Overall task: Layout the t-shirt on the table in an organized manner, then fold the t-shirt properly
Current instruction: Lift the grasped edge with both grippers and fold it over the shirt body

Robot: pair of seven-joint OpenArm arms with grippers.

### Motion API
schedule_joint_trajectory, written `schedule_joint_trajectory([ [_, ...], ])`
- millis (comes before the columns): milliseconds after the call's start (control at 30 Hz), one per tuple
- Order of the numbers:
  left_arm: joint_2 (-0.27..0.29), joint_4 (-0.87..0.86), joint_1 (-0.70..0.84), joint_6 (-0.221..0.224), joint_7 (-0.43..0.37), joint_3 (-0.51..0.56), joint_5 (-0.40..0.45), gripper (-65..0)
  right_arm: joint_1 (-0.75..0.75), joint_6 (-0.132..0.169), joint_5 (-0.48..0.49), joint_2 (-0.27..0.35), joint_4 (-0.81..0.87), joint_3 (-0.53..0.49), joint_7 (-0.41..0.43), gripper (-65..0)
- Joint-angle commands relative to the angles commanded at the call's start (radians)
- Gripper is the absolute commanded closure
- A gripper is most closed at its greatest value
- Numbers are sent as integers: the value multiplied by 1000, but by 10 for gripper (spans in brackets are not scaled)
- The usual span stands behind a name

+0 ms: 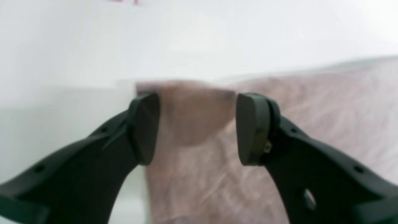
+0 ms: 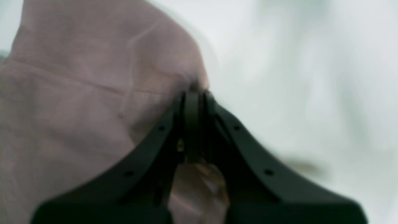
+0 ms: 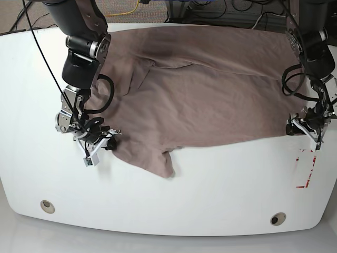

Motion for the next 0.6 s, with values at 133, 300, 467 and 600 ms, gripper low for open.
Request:
schedule_joint_trajectory([
  [133, -3, 41, 11, 0, 3, -2, 0, -364, 0, 0, 0, 3, 0, 2, 0, 0],
  [300, -20, 132, 51, 0, 3, -3, -5, -364, 0, 0, 0, 3, 0, 2, 0, 0],
  [467, -23, 137, 61, 0, 3, -5, 2, -364, 0, 0, 0, 2, 0, 2, 0, 0],
  [600, -23, 109, 78, 2, 0, -5, 0, -364, 0, 0, 0, 0, 0, 0, 0, 0],
])
